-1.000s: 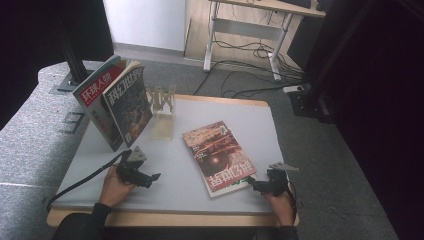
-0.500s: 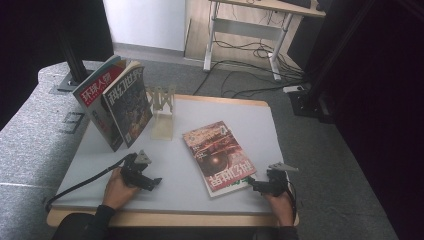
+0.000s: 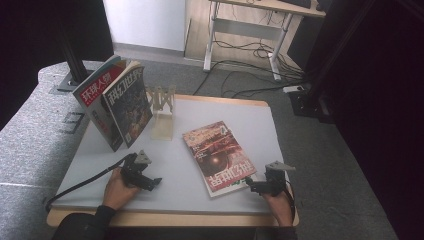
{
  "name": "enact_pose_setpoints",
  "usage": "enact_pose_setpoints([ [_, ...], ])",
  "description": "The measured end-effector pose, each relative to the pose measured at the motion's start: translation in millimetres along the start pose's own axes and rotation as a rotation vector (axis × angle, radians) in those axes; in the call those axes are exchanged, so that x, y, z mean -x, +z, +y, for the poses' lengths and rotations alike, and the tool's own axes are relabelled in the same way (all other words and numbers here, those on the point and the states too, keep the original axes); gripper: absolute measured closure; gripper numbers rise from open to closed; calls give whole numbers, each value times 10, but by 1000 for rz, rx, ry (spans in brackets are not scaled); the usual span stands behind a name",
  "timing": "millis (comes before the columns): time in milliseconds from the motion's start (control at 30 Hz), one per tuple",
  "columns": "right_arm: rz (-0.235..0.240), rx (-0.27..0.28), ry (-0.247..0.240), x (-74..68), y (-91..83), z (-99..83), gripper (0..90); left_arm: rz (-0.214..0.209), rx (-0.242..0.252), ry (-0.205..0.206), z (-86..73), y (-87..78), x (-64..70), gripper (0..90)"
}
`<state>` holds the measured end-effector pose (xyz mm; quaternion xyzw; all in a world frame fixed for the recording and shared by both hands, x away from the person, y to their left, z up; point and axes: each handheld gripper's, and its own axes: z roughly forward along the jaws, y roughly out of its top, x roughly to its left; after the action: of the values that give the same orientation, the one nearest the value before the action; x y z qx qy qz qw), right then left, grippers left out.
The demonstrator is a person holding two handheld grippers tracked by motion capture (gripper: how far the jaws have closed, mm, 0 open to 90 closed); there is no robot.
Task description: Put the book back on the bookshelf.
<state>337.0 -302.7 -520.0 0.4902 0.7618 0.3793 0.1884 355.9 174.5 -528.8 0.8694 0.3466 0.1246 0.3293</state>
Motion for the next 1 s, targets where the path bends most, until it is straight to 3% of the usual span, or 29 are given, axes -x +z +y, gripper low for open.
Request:
enact_pose_setpoints([
  [433,63,2,-82,-338,53,183,0,0,0,0,0,0,0,0],
  [600,113,-1,-115,-530,133,244,0,0,0,0,-1,1,0,0],
  [1000,172,-26,-170,-878,310,318,0,0,0,-1,0,1,-1,0],
])
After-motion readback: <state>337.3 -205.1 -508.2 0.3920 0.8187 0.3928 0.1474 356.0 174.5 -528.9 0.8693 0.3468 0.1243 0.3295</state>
